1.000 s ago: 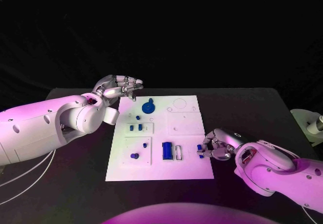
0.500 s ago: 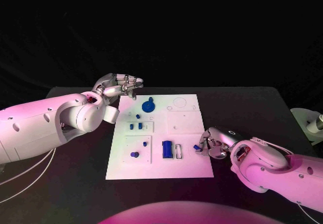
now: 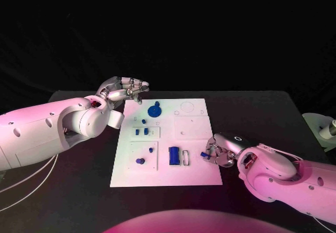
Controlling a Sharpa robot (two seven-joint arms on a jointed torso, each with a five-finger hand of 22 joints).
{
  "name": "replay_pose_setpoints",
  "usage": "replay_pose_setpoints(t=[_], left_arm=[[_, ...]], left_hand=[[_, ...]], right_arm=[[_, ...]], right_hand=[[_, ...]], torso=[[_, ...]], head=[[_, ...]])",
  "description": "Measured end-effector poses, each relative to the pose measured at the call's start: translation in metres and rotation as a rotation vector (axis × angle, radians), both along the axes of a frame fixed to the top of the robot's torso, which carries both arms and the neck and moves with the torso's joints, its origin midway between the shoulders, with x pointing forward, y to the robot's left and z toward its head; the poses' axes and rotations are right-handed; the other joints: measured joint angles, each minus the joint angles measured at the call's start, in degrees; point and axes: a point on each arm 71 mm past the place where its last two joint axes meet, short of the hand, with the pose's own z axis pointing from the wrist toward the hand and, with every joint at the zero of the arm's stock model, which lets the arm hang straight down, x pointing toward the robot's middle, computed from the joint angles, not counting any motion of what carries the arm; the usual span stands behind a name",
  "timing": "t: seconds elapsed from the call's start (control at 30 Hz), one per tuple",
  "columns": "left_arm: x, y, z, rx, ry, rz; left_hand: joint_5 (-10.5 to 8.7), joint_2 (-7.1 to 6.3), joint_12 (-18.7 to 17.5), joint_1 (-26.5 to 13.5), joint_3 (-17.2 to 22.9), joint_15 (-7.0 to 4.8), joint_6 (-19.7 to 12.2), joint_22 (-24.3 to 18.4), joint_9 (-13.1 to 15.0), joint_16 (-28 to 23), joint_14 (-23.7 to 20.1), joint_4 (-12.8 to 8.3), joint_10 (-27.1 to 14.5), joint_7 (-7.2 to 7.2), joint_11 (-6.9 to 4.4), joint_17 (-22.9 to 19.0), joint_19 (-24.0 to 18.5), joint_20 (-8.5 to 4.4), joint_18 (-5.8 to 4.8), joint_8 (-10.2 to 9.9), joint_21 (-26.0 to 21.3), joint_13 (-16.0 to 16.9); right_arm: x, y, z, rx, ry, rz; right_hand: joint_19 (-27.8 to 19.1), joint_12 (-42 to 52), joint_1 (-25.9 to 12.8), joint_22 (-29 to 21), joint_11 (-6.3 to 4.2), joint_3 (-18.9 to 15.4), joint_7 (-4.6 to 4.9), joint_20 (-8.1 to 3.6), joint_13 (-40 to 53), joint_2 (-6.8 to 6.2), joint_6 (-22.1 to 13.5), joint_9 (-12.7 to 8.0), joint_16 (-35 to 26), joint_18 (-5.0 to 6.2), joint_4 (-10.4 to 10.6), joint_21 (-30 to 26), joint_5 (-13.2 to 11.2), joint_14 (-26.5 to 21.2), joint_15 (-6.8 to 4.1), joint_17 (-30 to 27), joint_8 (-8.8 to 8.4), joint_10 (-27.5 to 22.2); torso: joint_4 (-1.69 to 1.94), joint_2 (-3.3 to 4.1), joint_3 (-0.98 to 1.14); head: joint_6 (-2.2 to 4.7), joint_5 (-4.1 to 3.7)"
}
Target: Assemble the parts on the task board
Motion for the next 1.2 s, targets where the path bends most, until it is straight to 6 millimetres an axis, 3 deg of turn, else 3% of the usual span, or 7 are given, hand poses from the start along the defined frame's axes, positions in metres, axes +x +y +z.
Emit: replay_pose_setpoints(t=[0.2, 0.3, 0.47, 0.83, 1.03, 1.07, 1.2], left_arm=[[0.000, 0.000, 0.000, 0.000, 0.000, 0.000], [0.000, -0.001, 0.000, 0.000, 0.000, -0.001], [0.000, -0.001, 0.000, -0.001, 0.000, -0.003], [0.000, -0.003, 0.000, -0.002, 0.001, -0.006], [0.000, -0.003, 0.000, -0.002, 0.001, -0.007], [0.000, -0.003, 0.000, -0.002, 0.001, -0.007], [0.000, -0.003, 0.000, -0.002, 0.001, -0.008]], left_hand=[[0.00, 0.00, 0.0, 0.0, 0.0, 0.00, -0.2, 0.0, 0.0, 0.0, 0.0, 0.0, -0.3, -0.21, -0.01, 0.0, 0.0, 0.00, 0.00, 0.0, 0.0, 0.0], [0.00, 0.00, 0.0, 0.0, 0.0, 0.00, -0.2, 0.0, 0.1, 0.0, 0.0, 0.0, -0.4, -0.21, 0.00, 0.0, 0.0, 0.00, 0.00, 0.0, 0.0, 0.0], [0.00, 0.00, 0.0, 0.0, 0.0, 0.00, -0.2, 0.0, 0.1, 0.0, 0.0, 0.0, -0.4, -0.21, 0.00, 0.0, 0.0, 0.00, 0.00, 0.0, 0.0, 0.0], [0.00, 0.00, 0.0, 0.0, 0.0, 0.00, -0.2, 0.0, 0.0, 0.2, 0.0, 0.0, -0.4, -0.21, 0.00, 0.0, 0.0, 0.00, -0.01, 0.0, 0.0, 0.0], [0.00, 0.00, 0.0, 0.0, 0.0, 0.00, -0.2, 0.0, 0.0, 0.2, 0.0, 0.0, -0.4, -0.21, 0.00, 0.0, 0.0, 0.00, 0.00, 0.0, 0.0, 0.0], [0.00, 0.00, 0.0, 0.0, 0.0, 0.00, -0.2, 0.0, 0.0, 0.2, 0.0, 0.0, -0.4, -0.21, 0.00, 0.0, 0.0, 0.00, 0.00, 0.0, 0.0, 0.0], [0.00, 0.00, 0.0, 0.0, 0.0, 0.00, -0.2, 0.0, 0.0, 0.2, 0.0, 0.0, -0.4, -0.21, 0.00, 0.0, 0.0, 0.00, 0.00, 0.0, 0.0, 0.0]], right_arm=[[-0.005, 0.001, 0.001, 0.015, -0.004, -0.010], [-0.006, 0.003, 0.003, 0.035, -0.001, -0.018], [-0.004, 0.009, 0.011, 0.102, 0.002, -0.044], [-0.004, 0.023, 0.008, 0.247, 0.132, -0.124], [-0.002, 0.032, 0.003, 0.286, 0.191, -0.144], [-0.002, 0.033, 0.002, 0.289, 0.198, -0.146], [-0.002, 0.036, -0.001, 0.299, 0.225, -0.152]], right_hand=[[0.0, 0.0, 0.0, 0.0, -0.37, 3.3, 0.00, -0.41, 0.1, 0.00, 0.0, 0.0, 0.0, 0.01, 0.2, 0.0, 1.6, 0.2, -0.22, 0.0, 0.10, 0.0], [0.0, -0.1, -0.1, 0.0, -0.68, 6.5, -0.24, -0.41, 0.1, -0.47, -0.5, 0.0, 0.0, 0.00, 1.1, 0.0, 1.6, 0.2, -0.24, 0.0, 0.16, 0.3], [0.0, 0.5, -4.1, 0.0, -1.18, 11.2, -0.31, -0.41, 0.0, -1.30, -0.7, 0.0, 0.2, 0.00, 1.5, 0.0, 1.0, 0.1, -0.33, 0.0, 0.17, 1.2], [0.0, 0.5, -7.2, 0.0, -0.97, 14.1, -0.14, -0.40, 0.1, -1.96, -0.9, 0.0, 0.2, 0.00, -0.3, 0.0, 0.7, 0.1, -0.32, 0.0, 0.24, 1.0], [0.0, 0.7, -10.4, 0.0, -0.92, 16.0, -0.10, -0.40, 0.1, -2.68, -1.0, 0.0, 0.2, 0.00, -2.2, 0.0, 3.1, 0.1, -0.31, 0.0, 0.69, 1.1], [0.0, 0.9, -10.8, 0.0, -0.79, 16.0, -0.06, -0.40, 0.1, -2.69, -1.0, 0.0, 0.2, 0.00, -2.3, 0.0, 3.4, 0.1, -0.31, 0.0, 1.79, 1.2], [0.0, 1.1, -12.3, 0.0, -0.79, 15.8, 0.03, -0.40, 0.1, -2.74, -1.1, 0.0, 0.2, 0.00, -2.1, 0.0, 3.6, 0.1, -0.31, 0.0, 3.02, 1.2]], torso=[[0.01, 0.00, 0.01], [0.03, -0.01, -0.01], [0.06, -0.01, -0.02], [0.00, 0.07, 0.02], [-0.03, 0.12, 0.05], [-0.03, 0.12, 0.06], [-0.03, 0.13, 0.09]], head=[[0.20, 0.09], [0.25, 0.09], [0.35, 0.01], [0.41, 0.05], [0.36, 0.15], [0.32, 0.16], [0.25, 0.21]])
